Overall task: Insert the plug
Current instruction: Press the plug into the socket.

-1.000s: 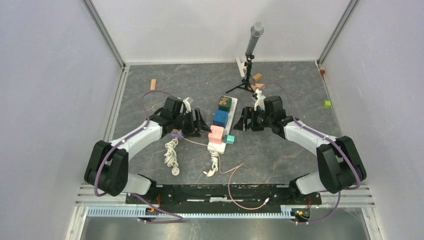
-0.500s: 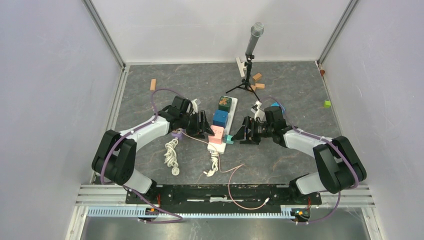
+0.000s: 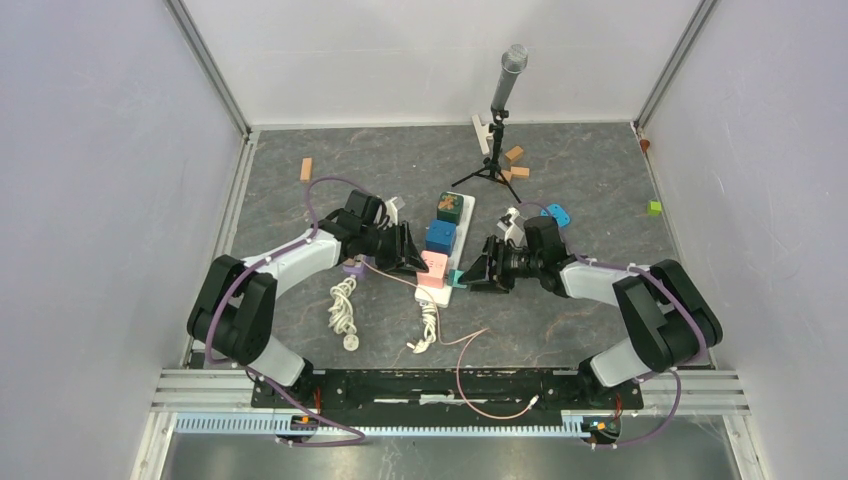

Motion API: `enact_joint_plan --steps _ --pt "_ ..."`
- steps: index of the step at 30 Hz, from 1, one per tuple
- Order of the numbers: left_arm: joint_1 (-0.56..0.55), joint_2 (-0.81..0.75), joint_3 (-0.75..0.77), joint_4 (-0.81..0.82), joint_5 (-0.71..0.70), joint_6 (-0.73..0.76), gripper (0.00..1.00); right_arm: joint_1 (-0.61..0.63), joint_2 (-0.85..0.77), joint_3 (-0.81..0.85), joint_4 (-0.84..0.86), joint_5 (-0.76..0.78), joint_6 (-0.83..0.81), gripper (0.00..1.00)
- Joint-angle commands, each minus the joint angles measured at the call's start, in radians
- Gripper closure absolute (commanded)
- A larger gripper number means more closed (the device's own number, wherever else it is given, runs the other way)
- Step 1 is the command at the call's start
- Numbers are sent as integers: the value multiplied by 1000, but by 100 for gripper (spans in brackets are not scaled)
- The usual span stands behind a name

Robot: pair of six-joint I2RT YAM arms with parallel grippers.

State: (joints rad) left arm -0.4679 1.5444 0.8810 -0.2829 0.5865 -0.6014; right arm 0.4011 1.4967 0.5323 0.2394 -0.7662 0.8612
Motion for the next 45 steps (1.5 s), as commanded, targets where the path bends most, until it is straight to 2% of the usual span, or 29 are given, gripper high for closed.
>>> enact_joint_plan --steps 1,6,12,15,23,29,38,45 --pt "-5 32 9 -27 -34 42 57 20 29 29 61 -17 33 41" --pt "-5 35 9 -37 -35 50 60 41 53 43 60 -21 39 56" --pt "-6 45 10 -52 -40 63 62 50 60 63 47 -12 33 58" --pt "-8 52 10 -52 -39 64 63 49 68 87 -10 -16 -5 52" --pt "-9 59 15 -51 -41 66 63 48 43 86 -116 -20 -94 26" --pt "-9 62 20 -63 -41 72 64 43 50 122 -192 -1 -149 18" --pt "-9 60 19 -65 -41 73 64 23 19 139 -90 -12 -87 14" --pt "-9 61 16 -65 -38 74 66 17 50 144 -100 3 -85 23"
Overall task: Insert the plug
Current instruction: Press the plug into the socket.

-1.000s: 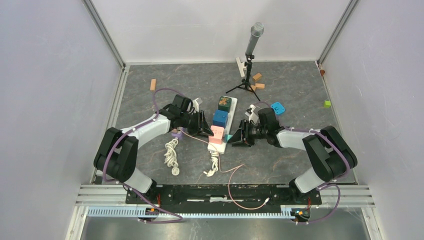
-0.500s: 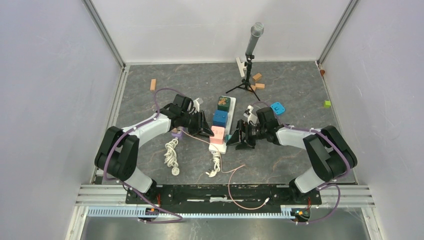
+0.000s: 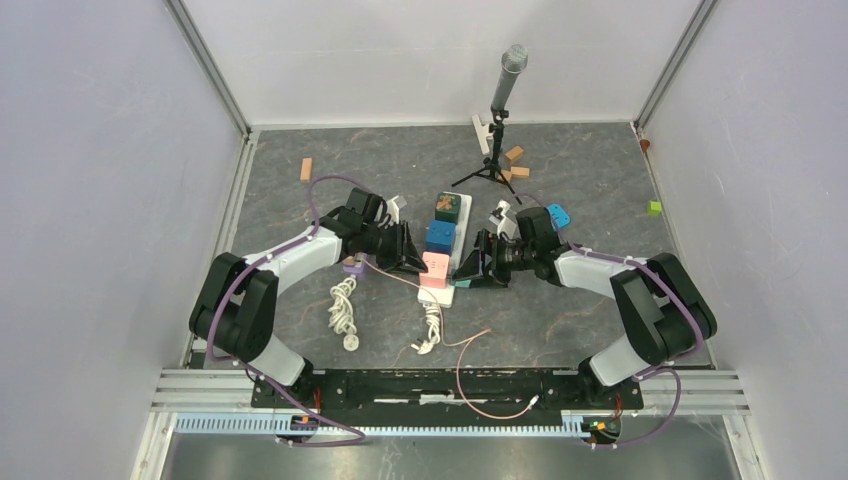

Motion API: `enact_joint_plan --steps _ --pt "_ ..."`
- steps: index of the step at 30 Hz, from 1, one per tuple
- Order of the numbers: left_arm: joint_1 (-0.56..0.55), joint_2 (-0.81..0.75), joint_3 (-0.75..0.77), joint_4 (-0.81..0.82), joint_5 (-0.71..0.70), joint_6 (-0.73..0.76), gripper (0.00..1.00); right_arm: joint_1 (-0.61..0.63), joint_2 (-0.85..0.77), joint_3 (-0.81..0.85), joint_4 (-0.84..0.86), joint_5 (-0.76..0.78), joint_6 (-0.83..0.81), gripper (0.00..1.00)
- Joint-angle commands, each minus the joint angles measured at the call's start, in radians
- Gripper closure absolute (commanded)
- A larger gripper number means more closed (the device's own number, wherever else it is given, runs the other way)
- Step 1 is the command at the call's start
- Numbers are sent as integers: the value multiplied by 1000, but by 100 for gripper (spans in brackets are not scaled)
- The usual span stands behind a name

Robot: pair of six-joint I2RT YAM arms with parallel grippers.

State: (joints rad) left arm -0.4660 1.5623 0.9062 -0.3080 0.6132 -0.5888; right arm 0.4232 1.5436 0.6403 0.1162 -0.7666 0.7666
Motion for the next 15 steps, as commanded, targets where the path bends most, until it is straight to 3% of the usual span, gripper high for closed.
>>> enact_joint_plan --steps 1,6,12,15 --pt "-11 43 -11 -40 -65 62 66 -7 4 37 21 9 11 24" --pt "-11 42 -16 -40 -68 61 68 -7 7 45 21 23 14 35" --pt "-11 44 -16 -40 -66 61 69 -7 19 45 37 15 26 58" --pt "-13 48 -13 -40 -64 61 69 -6 23 45 37 15 32 65"
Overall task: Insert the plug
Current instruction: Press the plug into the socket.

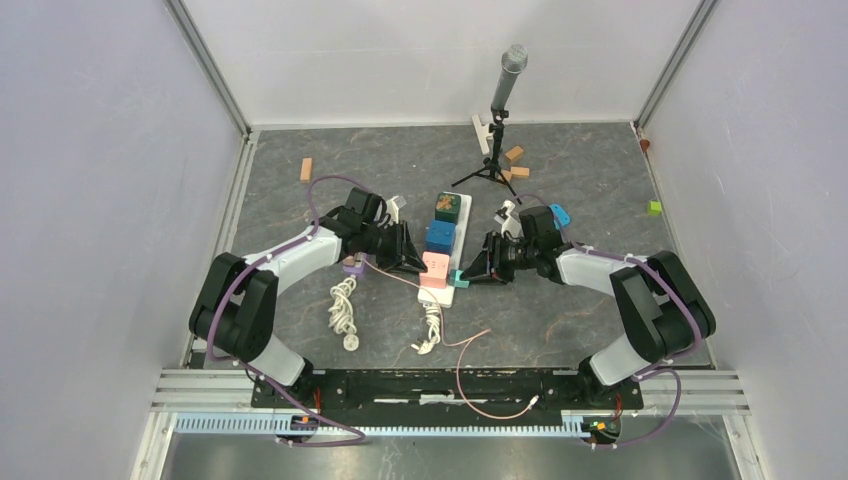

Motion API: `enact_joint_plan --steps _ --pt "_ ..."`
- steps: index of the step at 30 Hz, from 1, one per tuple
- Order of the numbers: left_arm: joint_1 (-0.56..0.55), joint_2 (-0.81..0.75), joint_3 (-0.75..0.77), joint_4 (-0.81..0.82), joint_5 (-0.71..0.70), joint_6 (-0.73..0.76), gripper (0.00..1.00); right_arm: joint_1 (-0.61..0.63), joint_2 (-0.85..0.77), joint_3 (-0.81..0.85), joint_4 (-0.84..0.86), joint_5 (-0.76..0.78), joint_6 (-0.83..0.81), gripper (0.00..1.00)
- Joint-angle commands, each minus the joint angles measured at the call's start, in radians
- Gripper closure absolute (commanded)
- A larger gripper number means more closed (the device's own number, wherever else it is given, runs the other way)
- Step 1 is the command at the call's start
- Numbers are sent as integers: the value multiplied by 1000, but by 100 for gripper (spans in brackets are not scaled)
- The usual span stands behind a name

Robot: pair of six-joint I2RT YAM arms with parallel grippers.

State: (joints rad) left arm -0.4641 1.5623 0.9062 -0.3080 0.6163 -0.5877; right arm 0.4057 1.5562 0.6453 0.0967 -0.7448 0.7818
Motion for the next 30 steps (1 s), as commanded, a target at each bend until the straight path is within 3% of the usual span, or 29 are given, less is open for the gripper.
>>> enact_joint_plan --steps 1,20,30 --pt "-15 50 -13 -40 -67 60 70 11 10 42 56 -7 17 66" --pt "-34 66 -17 -41 -64 56 76 53 17 73 109 -17 103 79" --pt "-54 86 -7 -40 -62 56 79 73 51 121 133 -27 113 94"
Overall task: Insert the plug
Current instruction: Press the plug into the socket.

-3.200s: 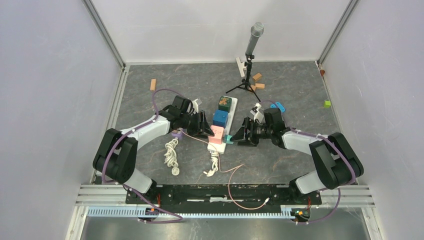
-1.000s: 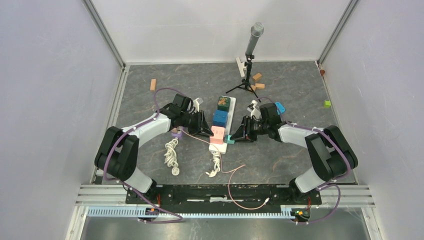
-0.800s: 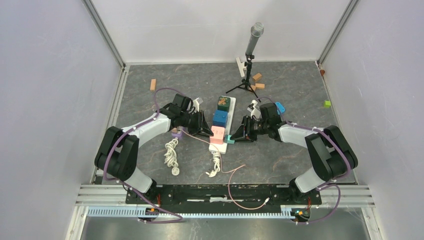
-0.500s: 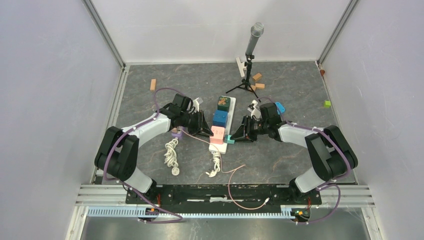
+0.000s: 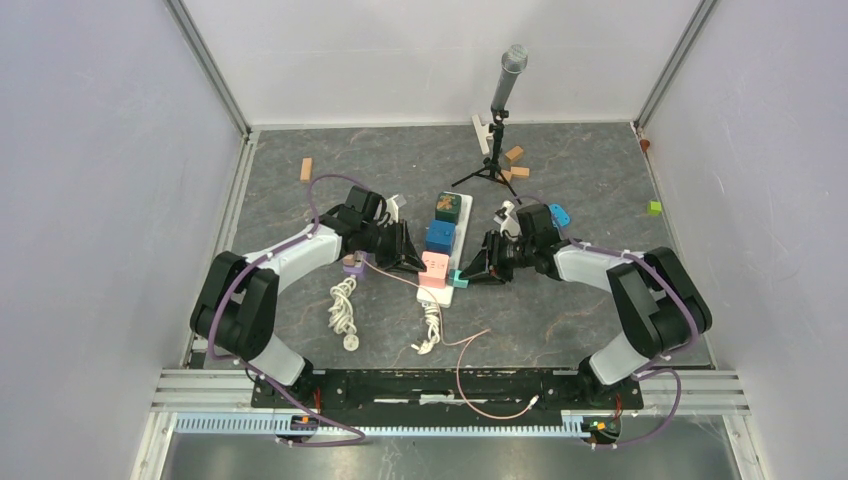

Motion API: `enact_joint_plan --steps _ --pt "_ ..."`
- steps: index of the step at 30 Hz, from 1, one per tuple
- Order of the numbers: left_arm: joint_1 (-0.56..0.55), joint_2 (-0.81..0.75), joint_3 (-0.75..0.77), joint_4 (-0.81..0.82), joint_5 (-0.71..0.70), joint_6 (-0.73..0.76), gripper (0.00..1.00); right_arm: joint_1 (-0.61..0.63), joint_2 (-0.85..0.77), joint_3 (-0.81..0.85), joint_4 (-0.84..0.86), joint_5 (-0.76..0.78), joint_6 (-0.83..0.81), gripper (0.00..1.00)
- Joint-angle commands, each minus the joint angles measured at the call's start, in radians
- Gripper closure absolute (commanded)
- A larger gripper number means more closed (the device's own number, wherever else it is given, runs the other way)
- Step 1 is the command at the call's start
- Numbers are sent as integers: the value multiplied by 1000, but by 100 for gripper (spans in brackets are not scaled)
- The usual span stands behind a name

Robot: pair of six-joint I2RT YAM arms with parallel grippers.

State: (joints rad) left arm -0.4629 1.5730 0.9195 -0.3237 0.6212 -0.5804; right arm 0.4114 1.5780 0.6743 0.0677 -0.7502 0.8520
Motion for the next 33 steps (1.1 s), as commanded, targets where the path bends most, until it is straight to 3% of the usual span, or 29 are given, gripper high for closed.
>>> enact_joint_plan --steps 1,9,19,33 --pt "-59 77 -19 -25 -66 49 80 66 33 96 164 -24 44 95" --pt "-72 91 -8 -24 -63 50 84 76 59 131 152 -26 28 97" --pt "-95 111 -8 -15 -46 48 98 108 107 213 178 -16 71 100" --pt "-138 136 -28 29 -39 -6 98 147 110 221 320 -7 218 100"
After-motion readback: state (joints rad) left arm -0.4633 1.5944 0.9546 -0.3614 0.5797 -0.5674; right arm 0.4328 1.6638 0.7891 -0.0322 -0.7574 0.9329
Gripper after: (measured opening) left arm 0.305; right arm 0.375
